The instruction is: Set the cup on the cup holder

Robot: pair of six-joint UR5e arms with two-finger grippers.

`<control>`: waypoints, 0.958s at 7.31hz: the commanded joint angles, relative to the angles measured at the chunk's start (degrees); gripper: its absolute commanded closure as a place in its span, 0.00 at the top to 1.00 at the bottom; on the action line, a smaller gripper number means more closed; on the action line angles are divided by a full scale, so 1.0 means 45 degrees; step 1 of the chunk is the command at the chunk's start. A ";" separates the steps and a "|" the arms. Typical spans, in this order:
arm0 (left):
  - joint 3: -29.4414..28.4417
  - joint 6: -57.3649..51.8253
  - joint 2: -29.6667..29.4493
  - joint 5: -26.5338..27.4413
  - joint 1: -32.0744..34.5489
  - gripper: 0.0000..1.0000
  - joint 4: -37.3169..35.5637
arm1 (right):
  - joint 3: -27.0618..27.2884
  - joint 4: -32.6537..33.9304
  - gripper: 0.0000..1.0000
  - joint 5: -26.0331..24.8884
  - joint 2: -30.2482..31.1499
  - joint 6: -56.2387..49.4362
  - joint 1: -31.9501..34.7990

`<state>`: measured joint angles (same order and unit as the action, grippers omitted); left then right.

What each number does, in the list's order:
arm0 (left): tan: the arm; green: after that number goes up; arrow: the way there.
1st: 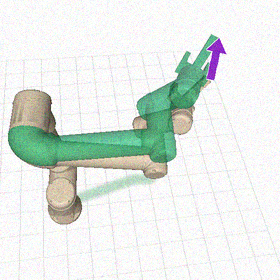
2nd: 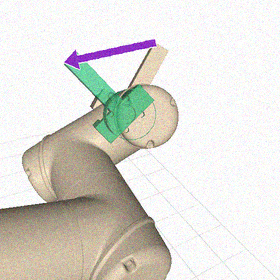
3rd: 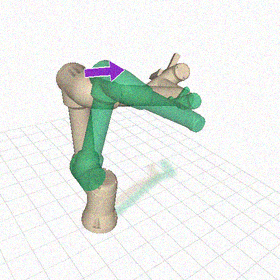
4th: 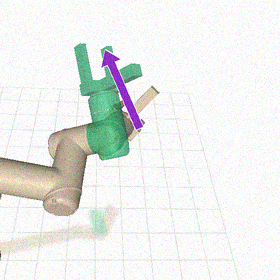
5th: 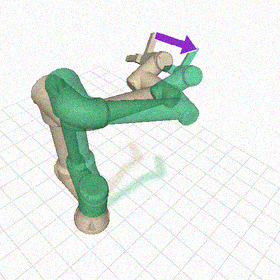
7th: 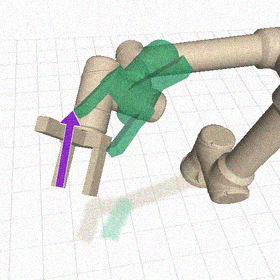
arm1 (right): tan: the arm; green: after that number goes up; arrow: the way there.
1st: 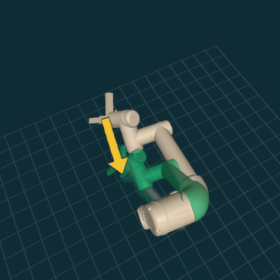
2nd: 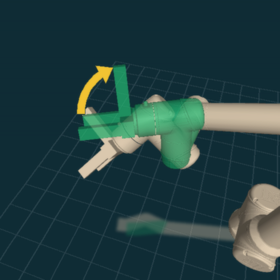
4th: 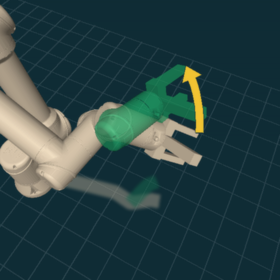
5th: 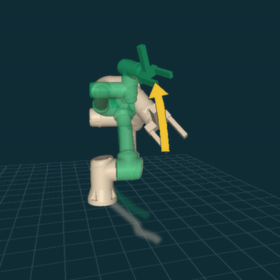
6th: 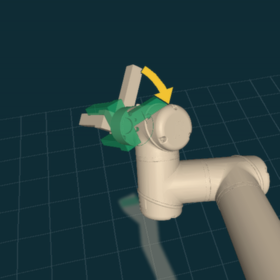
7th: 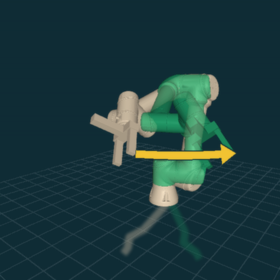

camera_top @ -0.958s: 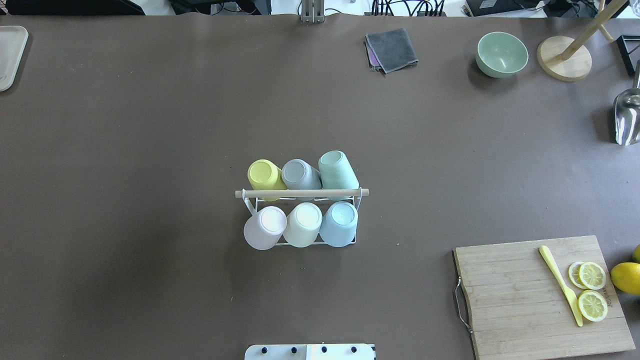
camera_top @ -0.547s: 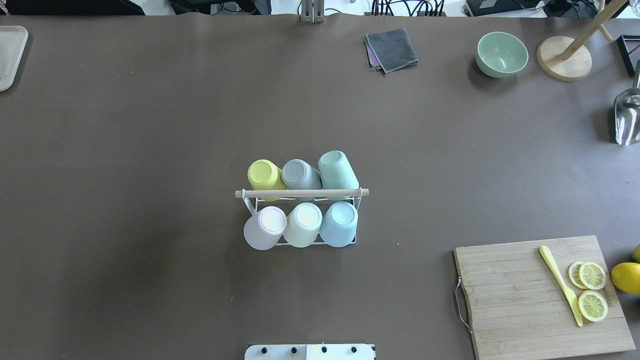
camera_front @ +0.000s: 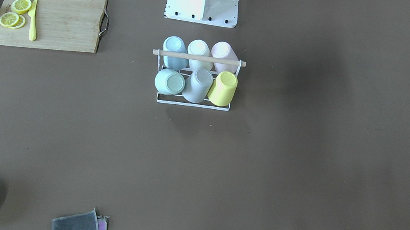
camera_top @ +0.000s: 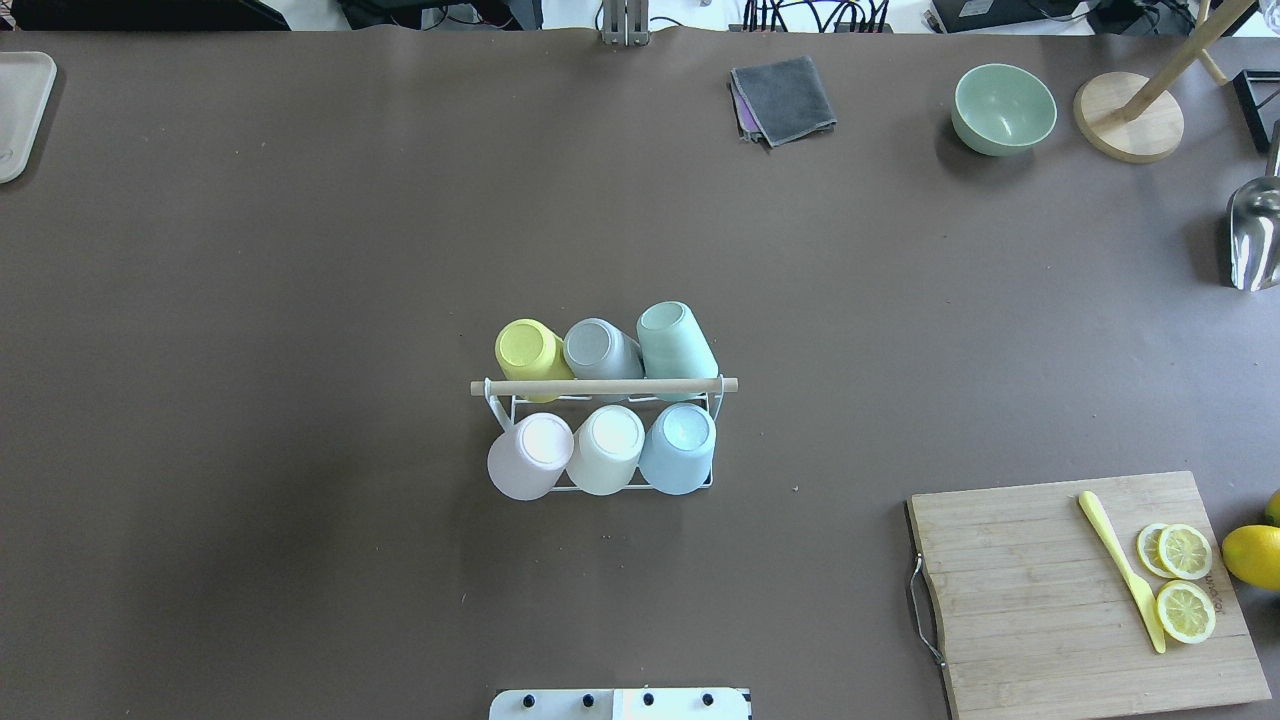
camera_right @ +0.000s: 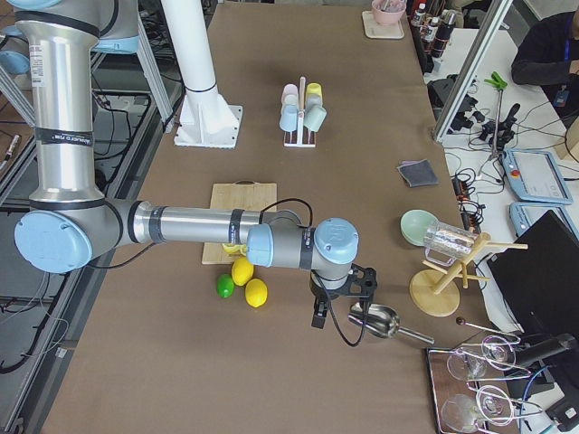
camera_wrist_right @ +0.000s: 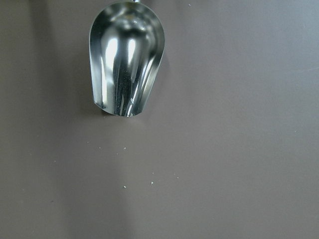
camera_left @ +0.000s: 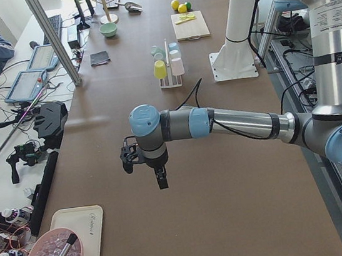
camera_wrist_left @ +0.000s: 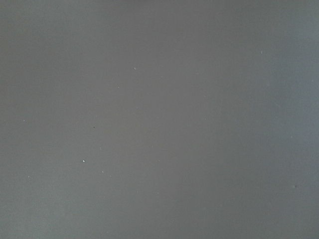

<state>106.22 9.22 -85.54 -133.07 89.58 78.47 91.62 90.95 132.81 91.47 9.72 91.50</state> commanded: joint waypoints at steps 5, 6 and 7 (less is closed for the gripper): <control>0.0087 0.0062 0.0141 0.0137 -0.0005 0.99 -0.0056 | -0.0086 -0.0035 1.00 -0.0020 -0.0014 0.0048 -0.0098; 0.0126 0.0062 0.0162 0.0137 0.0015 0.99 -0.0056 | -0.0125 -0.0055 1.00 -0.0020 -0.0033 0.0048 -0.0098; 0.0126 0.0062 0.0181 0.0157 0.0015 0.99 -0.0056 | -0.0145 -0.0074 1.00 -0.0020 -0.0033 0.0086 -0.0137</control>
<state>106.74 9.49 -84.91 -132.44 89.61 78.22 91.11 90.73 132.72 91.35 9.96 91.04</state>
